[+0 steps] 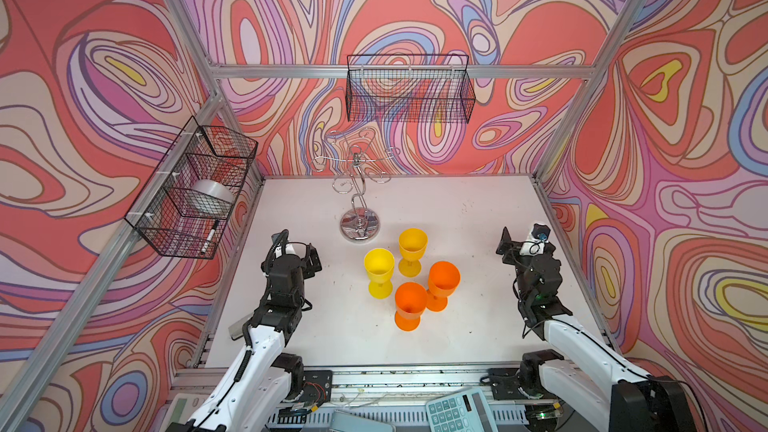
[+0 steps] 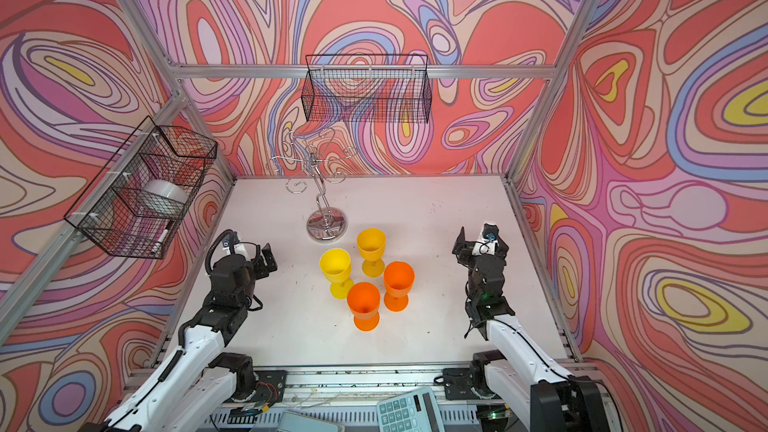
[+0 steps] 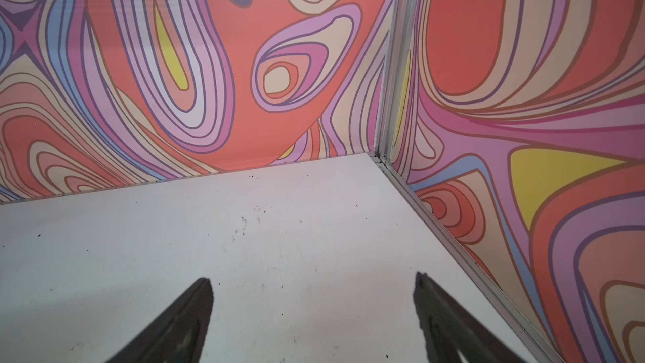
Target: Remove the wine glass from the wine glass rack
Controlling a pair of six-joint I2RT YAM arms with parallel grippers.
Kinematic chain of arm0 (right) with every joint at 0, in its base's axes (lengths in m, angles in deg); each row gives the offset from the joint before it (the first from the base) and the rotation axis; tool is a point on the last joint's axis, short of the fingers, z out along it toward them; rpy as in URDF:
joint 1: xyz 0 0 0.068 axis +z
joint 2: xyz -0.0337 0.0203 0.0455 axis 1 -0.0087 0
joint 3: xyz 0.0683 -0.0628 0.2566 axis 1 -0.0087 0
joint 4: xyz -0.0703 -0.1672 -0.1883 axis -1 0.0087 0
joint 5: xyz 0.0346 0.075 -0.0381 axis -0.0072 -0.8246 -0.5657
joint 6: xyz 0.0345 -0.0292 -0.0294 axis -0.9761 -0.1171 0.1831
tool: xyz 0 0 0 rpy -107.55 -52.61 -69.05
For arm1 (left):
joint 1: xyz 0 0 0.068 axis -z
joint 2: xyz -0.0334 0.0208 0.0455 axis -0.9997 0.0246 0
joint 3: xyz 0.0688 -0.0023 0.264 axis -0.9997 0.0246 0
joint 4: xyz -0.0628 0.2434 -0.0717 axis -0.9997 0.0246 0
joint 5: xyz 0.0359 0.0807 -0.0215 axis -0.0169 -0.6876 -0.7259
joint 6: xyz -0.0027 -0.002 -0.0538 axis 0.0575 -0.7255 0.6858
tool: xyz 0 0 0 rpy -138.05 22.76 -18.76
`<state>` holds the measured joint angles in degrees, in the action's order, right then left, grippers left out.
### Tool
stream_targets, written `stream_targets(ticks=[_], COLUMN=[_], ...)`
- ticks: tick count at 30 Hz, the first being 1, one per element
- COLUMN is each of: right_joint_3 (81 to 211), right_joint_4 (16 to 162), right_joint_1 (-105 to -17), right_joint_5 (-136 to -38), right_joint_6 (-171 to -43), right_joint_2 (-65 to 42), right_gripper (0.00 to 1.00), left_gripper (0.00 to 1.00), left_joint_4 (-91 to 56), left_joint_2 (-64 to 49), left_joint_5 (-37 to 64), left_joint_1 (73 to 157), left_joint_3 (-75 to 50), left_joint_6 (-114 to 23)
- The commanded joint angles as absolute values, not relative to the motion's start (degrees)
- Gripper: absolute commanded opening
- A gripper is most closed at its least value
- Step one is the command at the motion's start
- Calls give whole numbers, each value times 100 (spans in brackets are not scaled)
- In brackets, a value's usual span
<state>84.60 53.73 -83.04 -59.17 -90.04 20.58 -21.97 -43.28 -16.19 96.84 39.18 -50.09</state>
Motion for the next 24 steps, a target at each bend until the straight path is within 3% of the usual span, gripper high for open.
stream_targets(ticks=[1, 11, 24], right_joint_3=[8353, 8177, 8423], right_joint_4=[4720, 2827, 1464], right_joint_1=[-8278, -8273, -8282], right_joint_5=[-5990, -6136, -5955], right_joint_6=[-8846, -8679, -8700], right_joint_2=[1793, 10, -1869], right_gripper=[94, 98, 99], left_gripper=[100, 100, 100], left_joint_4=[-2932, -4132, -5543], left_joint_2=[-4022, -3268, -1956], left_joint_5=[-1569, -1393, -1107], left_joint_1=[9659, 9453, 9307], left_joint_3=[3968, 4442, 4451], left_joint_6=[-5327, -5462, -5569])
